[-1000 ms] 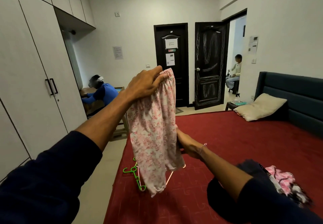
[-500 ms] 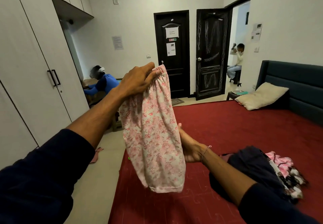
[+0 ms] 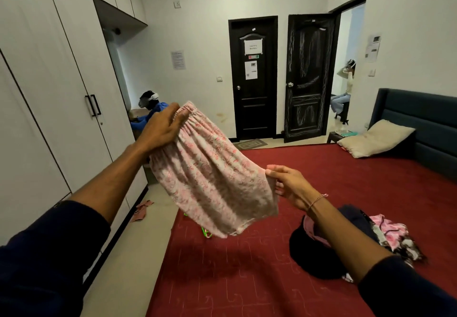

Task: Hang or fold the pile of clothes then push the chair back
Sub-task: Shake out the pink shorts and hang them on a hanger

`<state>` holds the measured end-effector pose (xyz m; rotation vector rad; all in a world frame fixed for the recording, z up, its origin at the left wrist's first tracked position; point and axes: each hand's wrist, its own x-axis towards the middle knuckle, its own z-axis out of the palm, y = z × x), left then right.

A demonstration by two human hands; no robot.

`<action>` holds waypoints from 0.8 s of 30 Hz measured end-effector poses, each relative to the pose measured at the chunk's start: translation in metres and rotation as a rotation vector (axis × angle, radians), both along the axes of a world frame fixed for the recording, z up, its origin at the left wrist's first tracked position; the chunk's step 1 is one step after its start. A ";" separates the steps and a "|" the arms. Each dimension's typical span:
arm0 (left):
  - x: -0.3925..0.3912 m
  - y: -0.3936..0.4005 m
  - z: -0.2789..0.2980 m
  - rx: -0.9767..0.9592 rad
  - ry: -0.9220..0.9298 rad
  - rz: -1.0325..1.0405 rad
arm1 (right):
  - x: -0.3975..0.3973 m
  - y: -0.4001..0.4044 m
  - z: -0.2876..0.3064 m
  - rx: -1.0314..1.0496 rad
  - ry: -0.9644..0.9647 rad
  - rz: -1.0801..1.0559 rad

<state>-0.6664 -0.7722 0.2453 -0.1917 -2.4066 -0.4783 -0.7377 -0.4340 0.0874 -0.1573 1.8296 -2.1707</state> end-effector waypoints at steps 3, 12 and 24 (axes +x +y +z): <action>0.010 -0.005 -0.020 0.110 -0.012 0.040 | 0.005 0.016 -0.001 0.140 0.038 -0.029; 0.019 -0.038 -0.142 0.292 -0.251 0.097 | 0.021 0.033 -0.015 0.484 0.284 -0.063; 0.045 -0.043 -0.398 0.714 -0.867 0.225 | -0.050 0.011 -0.117 1.173 0.186 0.350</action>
